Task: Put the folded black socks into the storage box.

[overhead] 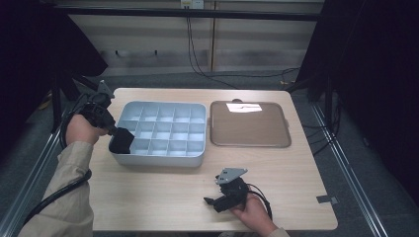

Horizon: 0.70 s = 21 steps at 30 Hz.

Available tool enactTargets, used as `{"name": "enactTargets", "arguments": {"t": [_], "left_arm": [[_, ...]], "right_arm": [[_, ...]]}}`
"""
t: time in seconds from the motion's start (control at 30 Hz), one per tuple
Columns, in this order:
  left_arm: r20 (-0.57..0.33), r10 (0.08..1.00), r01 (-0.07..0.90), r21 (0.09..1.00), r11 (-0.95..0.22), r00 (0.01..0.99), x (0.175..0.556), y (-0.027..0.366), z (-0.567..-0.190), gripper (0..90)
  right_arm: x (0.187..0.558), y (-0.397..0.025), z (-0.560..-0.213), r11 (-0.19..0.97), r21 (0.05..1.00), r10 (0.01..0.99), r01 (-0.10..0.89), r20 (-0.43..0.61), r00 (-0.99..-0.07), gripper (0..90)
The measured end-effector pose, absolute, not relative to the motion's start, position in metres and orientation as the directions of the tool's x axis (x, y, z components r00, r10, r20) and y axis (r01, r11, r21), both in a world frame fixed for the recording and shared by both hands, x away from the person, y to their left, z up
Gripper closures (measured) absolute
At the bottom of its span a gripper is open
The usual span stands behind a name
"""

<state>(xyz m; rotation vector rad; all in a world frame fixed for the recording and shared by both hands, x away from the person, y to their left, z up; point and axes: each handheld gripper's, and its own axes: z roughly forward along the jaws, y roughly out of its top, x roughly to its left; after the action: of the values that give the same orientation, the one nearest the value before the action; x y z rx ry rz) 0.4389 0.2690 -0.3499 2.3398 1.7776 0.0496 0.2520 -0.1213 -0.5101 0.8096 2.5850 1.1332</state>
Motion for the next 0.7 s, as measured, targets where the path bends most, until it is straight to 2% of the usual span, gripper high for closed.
{"name": "enactTargets", "arguments": {"t": [0.13, 0.7], "left_arm": [[-0.102, 0.955, 0.951, 0.173, -0.257, 0.277, 0.44, 0.2681, -0.3499, 90.0], [-0.116, 0.955, 0.951, 0.183, -0.251, 0.274, 0.4431, 0.2705, -0.3565, 90.0]], "right_arm": [[0.2522, -0.1215, -0.5101, 0.555, 0.73, 0.559, 0.398, 0.026, -0.829, 15.0], [0.2523, -0.1213, -0.5103, 0.554, 0.732, 0.559, 0.397, 0.027, -0.829, 15.0]]}}
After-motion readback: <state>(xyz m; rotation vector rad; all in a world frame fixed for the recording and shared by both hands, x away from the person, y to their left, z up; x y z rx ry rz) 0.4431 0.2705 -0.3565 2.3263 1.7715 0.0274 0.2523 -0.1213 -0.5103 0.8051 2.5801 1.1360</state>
